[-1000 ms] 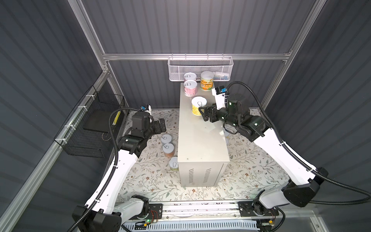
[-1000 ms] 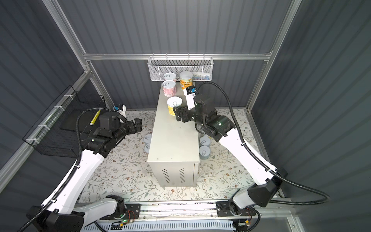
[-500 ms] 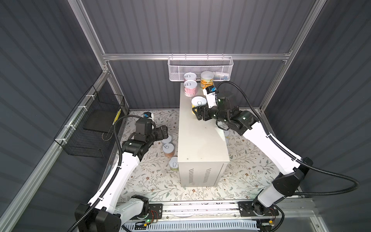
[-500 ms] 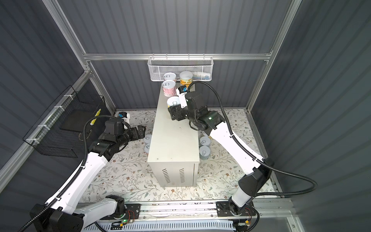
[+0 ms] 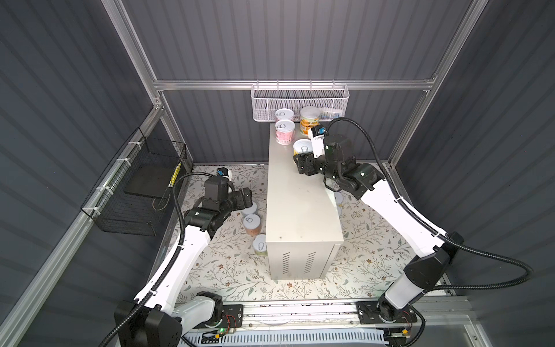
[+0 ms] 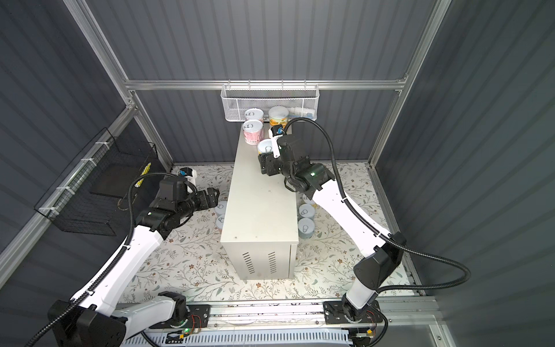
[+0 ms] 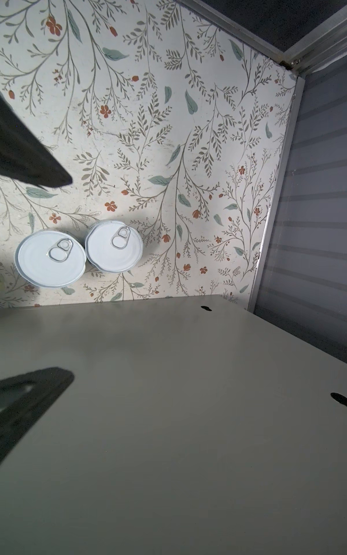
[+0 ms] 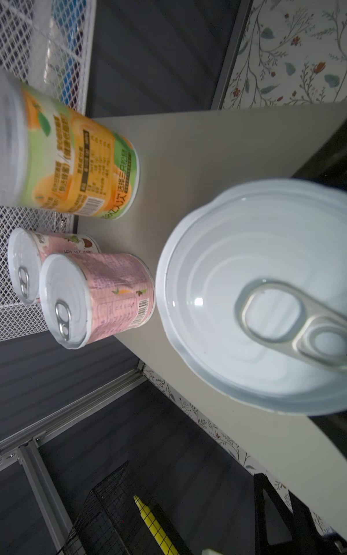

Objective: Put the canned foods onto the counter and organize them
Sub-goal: 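Slide the yellow can with the right gripper toward the pink cans by the basket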

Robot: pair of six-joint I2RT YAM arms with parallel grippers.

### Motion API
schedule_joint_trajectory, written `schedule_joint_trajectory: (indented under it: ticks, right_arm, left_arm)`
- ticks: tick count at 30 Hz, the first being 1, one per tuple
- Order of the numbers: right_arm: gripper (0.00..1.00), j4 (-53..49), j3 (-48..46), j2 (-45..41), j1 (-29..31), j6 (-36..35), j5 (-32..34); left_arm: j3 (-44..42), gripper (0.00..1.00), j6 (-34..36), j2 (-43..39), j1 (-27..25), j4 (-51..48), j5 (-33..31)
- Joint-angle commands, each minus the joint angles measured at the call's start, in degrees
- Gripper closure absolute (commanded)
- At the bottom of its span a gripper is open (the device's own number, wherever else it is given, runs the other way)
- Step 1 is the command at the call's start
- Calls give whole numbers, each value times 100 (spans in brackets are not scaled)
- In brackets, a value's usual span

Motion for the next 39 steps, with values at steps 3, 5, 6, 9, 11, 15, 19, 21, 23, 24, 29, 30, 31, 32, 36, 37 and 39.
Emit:
schedule_joint_trajectory:
  ticks: [3, 5, 6, 9, 11, 15, 19, 21, 23, 24, 29, 30, 31, 32, 36, 37, 39]
  right_arm:
    - [25, 264, 305, 194, -170, -131, 249]
    - [25, 277, 441, 313, -215, -180, 338]
    - [25, 281, 515, 370, -235, -207, 369]
    - [26, 258, 815, 629, -330, -299, 378]
    - [26, 220, 1067, 810, -374, -354, 386]
    - [26, 286, 1404, 1121, -488, -349, 412]
    - [26, 249, 1664, 1342, -605, -249, 354]
    - [26, 259, 1770, 1431, -638, -239, 295]
    - [26, 268, 1878, 1510, -668, -234, 220]
    - [26, 263, 1944, 1556, -665, -237, 240]
    - [26, 169, 2219, 1761, -704, -248, 171]
    - [26, 148, 2255, 1792, -705, -246, 173]
    - [26, 142, 2260, 1809, -709, -247, 176]
    - [26, 146, 2261, 1820, -714, -239, 173]
    - [26, 137, 2261, 1838, -751, -144, 254]
    - [26, 128, 2260, 1829, -761, -131, 253]
    - [26, 122, 2240, 1803, -765, -124, 284]
  left_arm:
    - [-93, 6, 51, 142, 73, 186, 61]
    - [-85, 6, 61, 192, 82, 200, 62]
    - [-89, 6, 58, 217, 91, 208, 61]
    - [-115, 6, 35, 264, 109, 264, 70]
    - [-123, 6, 27, 299, 117, 298, 85]
    - [-65, 6, 61, 394, 126, 299, 105]
    - [-54, 7, 60, 417, 135, 306, 96]
    - [-54, 7, 48, 405, 135, 315, 84]
    - [-80, 7, 48, 400, 144, 343, 70]
    - [-80, 7, 52, 415, 144, 342, 62]
    - [-56, 7, 43, 449, 153, 352, 70]
    - [-54, 7, 37, 449, 153, 350, 61]
    - [-54, 7, 40, 457, 160, 350, 61]
    - [-54, 7, 40, 466, 166, 353, 61]
    - [-47, 7, 42, 484, 162, 342, 44]
    - [-53, 7, 42, 482, 162, 348, 43]
    - [-36, 7, 42, 493, 170, 334, 35]
